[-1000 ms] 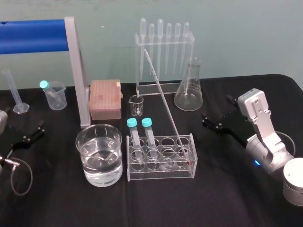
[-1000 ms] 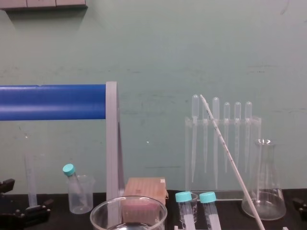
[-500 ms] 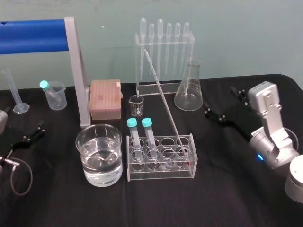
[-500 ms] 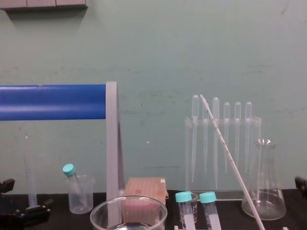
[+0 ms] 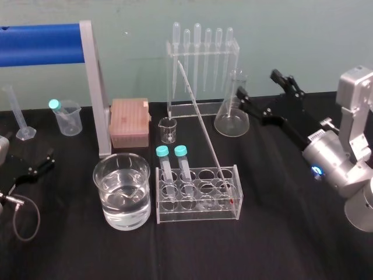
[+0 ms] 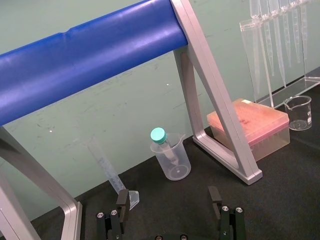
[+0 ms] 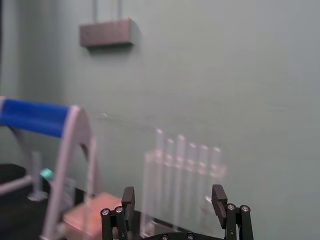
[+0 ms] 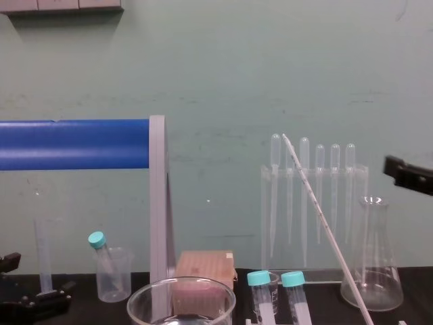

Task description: Hold the thermometer with one hand and immerse one end into the beaker, then reinsert it into the test tube rack.

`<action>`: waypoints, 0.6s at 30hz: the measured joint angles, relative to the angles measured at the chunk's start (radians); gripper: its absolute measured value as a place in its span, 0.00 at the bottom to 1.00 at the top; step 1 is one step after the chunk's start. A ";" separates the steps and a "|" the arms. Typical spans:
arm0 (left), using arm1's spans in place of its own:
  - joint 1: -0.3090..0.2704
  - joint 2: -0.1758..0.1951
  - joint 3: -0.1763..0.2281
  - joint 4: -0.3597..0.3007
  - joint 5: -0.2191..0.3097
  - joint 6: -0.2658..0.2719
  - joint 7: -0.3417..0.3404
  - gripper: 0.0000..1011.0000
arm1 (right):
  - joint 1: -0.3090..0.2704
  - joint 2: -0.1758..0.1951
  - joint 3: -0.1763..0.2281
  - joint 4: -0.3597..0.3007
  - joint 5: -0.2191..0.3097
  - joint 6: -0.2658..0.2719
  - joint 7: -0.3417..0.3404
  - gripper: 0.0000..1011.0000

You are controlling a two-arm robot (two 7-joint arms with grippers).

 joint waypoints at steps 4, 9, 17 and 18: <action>0.000 0.000 0.000 0.000 0.000 0.000 0.000 1.00 | 0.033 -0.025 -0.013 -0.001 0.024 0.017 0.058 0.99; 0.000 0.000 0.000 0.000 0.000 0.000 0.000 1.00 | 0.062 -0.055 -0.027 0.005 0.031 0.043 0.087 0.99; 0.000 0.000 0.000 0.000 0.000 0.000 0.000 1.00 | 0.082 -0.107 -0.045 0.005 0.025 0.096 0.095 0.99; 0.000 0.000 0.000 0.000 0.000 0.000 0.000 1.00 | 0.083 -0.112 -0.046 0.004 0.024 0.102 0.094 0.99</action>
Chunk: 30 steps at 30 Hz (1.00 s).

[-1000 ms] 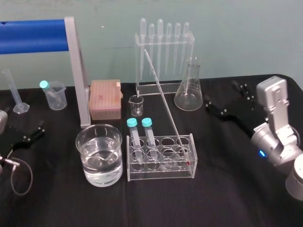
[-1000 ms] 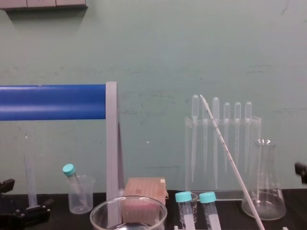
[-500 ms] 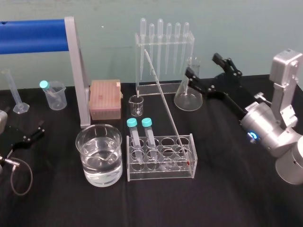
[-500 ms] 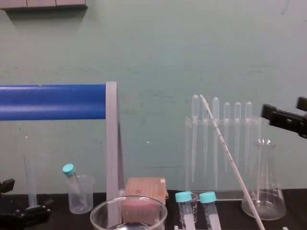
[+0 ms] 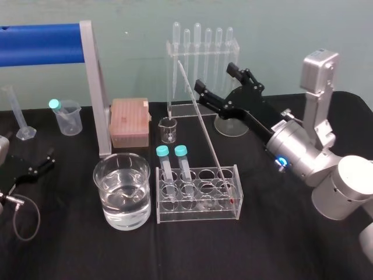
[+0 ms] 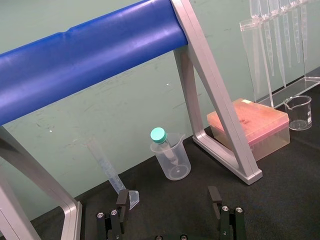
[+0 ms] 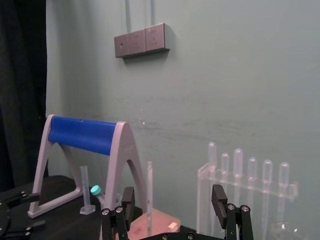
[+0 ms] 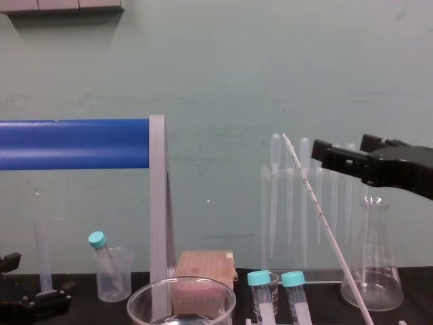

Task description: Hold the thermometer with one hand and immerse one end into the beaker, then reinsert it into the test tube rack.

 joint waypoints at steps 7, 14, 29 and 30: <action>0.000 0.000 0.000 0.000 0.000 0.000 0.000 1.00 | -0.001 -0.037 -0.006 -0.006 -0.023 0.053 -0.026 0.99; 0.000 0.000 0.000 0.000 0.000 0.000 0.000 1.00 | 0.001 -0.069 -0.006 -0.005 -0.041 0.093 -0.050 0.99; 0.000 0.000 0.000 0.000 0.000 0.000 0.000 1.00 | 0.007 -0.116 -0.010 0.007 -0.091 0.180 -0.068 0.99; 0.000 0.000 0.000 0.000 0.000 0.000 0.000 1.00 | 0.008 -0.117 -0.009 0.010 -0.093 0.184 -0.068 0.99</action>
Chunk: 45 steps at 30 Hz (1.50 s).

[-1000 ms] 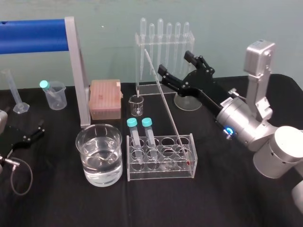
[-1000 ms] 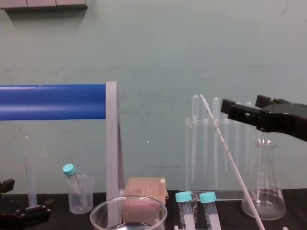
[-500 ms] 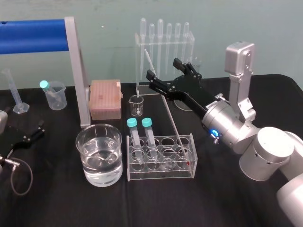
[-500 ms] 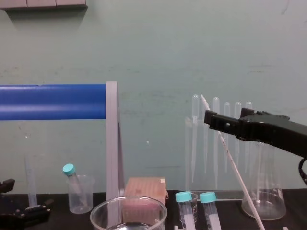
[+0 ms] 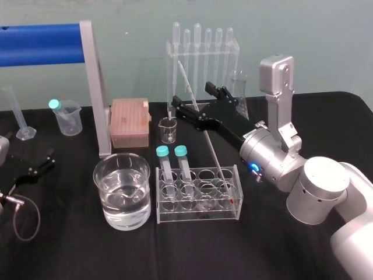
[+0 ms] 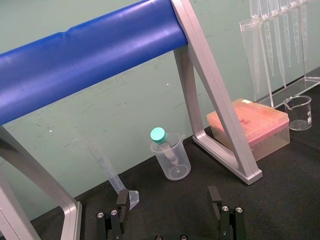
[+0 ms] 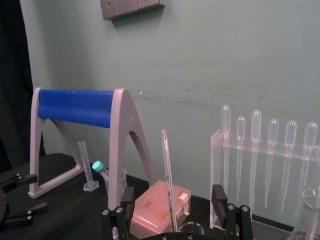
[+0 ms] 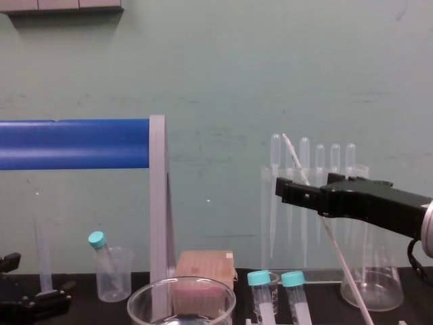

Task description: Hold the thermometer with one hand and immerse one end into the beaker, then reinsert it into the test tube rack.

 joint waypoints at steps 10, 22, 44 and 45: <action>0.000 0.000 0.000 0.000 0.000 0.000 0.000 1.00 | 0.011 -0.020 0.009 0.029 -0.018 0.033 0.021 0.99; 0.000 0.000 0.000 0.000 0.000 0.000 0.000 1.00 | 0.015 -0.045 0.034 0.047 -0.037 0.051 0.043 0.99; 0.000 0.000 0.000 0.000 0.000 0.000 0.000 1.00 | 0.018 -0.063 0.048 0.055 -0.051 0.063 0.065 0.99; 0.000 0.000 0.000 0.000 0.000 0.000 0.000 1.00 | 0.018 -0.062 0.048 0.056 -0.050 0.063 0.065 0.99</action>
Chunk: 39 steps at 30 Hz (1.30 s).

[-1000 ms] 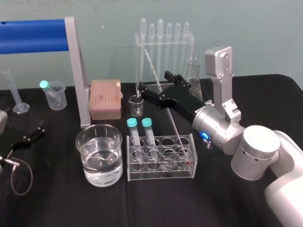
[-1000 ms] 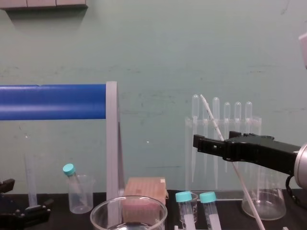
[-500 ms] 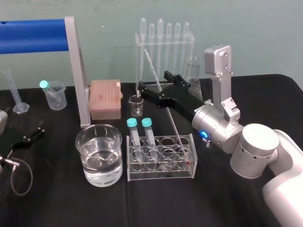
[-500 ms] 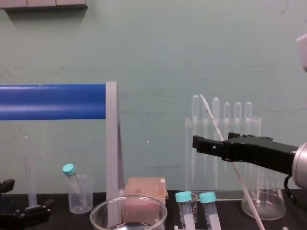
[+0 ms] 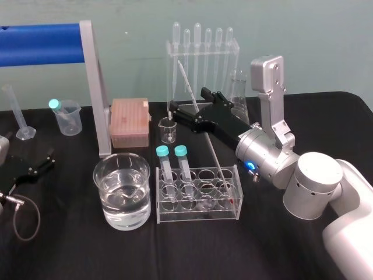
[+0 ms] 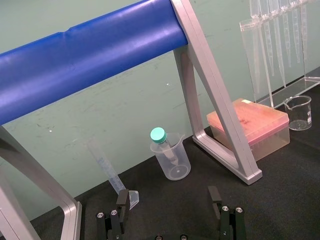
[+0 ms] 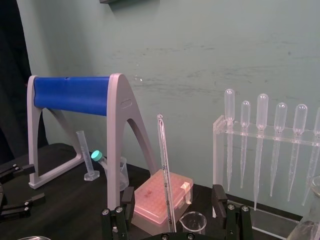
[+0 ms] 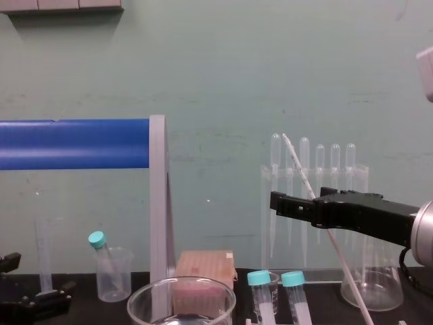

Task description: Hold the thermometer with one hand and immerse one end into the beaker, then reinsert it into the test tube rack.

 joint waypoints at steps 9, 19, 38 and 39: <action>0.000 0.000 0.000 0.000 0.000 0.000 0.000 1.00 | -0.001 0.001 -0.001 0.000 0.001 0.000 0.000 0.99; 0.000 0.000 0.000 0.000 0.000 0.000 0.000 1.00 | -0.001 0.002 -0.002 -0.001 0.001 -0.001 -0.001 0.75; 0.000 0.000 0.000 0.000 0.000 0.000 0.000 1.00 | -0.001 0.002 -0.002 -0.002 0.002 -0.002 -0.002 0.16; 0.000 0.000 0.000 0.000 0.000 0.000 0.000 1.00 | -0.001 0.002 -0.002 -0.002 0.002 -0.002 -0.002 0.14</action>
